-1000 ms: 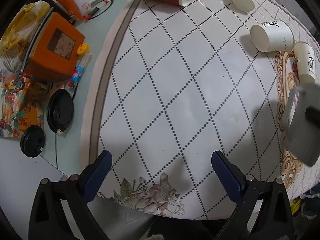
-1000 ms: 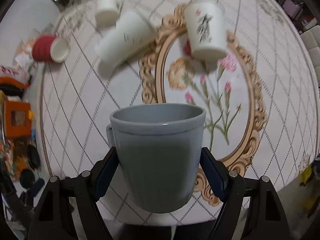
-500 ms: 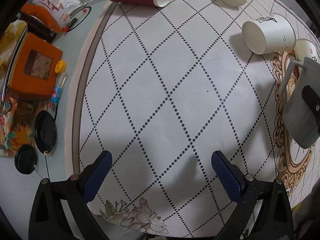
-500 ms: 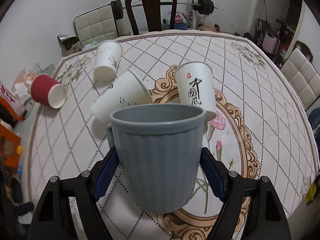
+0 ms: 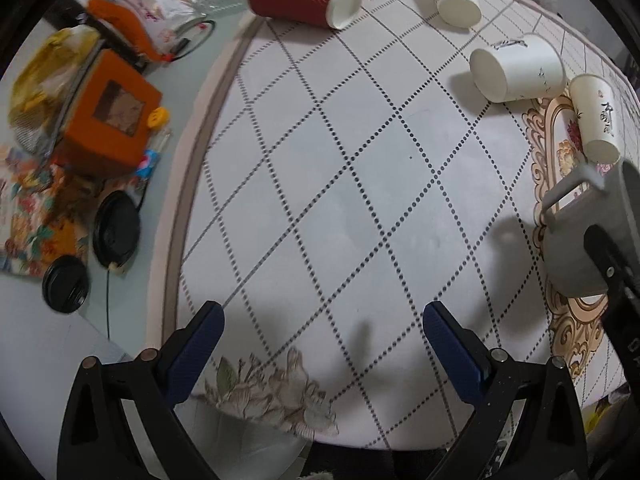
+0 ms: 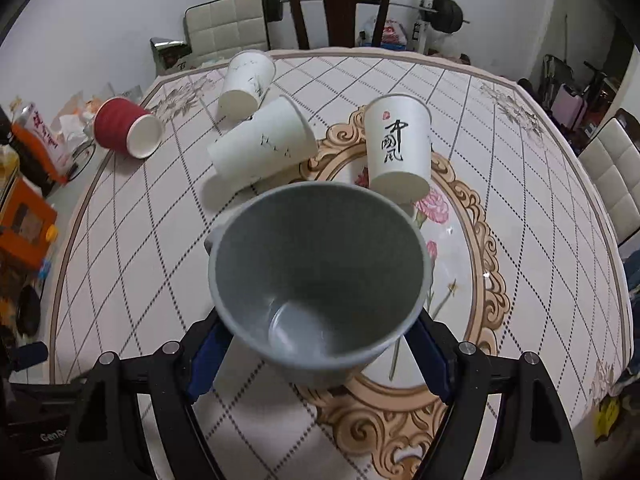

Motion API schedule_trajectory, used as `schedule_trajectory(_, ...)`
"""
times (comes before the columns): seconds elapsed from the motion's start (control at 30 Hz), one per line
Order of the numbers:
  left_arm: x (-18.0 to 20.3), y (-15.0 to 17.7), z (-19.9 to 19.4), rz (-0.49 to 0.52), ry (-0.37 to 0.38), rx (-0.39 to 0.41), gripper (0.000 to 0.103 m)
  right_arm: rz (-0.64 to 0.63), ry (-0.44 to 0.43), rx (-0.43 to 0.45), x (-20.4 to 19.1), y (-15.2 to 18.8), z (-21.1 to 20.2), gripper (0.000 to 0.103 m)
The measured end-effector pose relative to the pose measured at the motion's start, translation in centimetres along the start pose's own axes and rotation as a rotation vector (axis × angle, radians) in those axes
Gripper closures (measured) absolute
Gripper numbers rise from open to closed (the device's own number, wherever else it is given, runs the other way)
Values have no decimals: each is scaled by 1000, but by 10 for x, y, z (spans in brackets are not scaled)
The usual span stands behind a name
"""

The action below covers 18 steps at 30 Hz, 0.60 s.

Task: Flip cup upright
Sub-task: 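Open the right gripper and withdraw it from the upright mug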

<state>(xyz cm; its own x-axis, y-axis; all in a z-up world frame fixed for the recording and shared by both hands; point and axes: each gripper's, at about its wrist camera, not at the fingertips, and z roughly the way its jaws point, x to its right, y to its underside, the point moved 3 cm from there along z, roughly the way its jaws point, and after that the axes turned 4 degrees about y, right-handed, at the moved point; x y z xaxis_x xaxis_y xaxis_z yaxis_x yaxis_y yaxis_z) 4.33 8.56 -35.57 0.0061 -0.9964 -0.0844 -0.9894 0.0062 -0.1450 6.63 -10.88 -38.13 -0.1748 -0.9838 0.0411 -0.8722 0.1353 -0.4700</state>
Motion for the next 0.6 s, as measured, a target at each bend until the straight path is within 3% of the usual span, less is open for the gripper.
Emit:
schedule_trajectory(0.27, 5, 34, -58, -25, -13, 101, 1, -34, -10, 30, 16, 18, -44, 9)
schedule_trajectory(0.4, 7, 51, -98, -34, -9, 174, 1, -52, 21, 78, 32, 27, -86, 1)
schedule_trajectory(0.6, 9, 81, -168, -37, 17, 277, 1, -36, 76, 138, 64, 37, -166, 0)
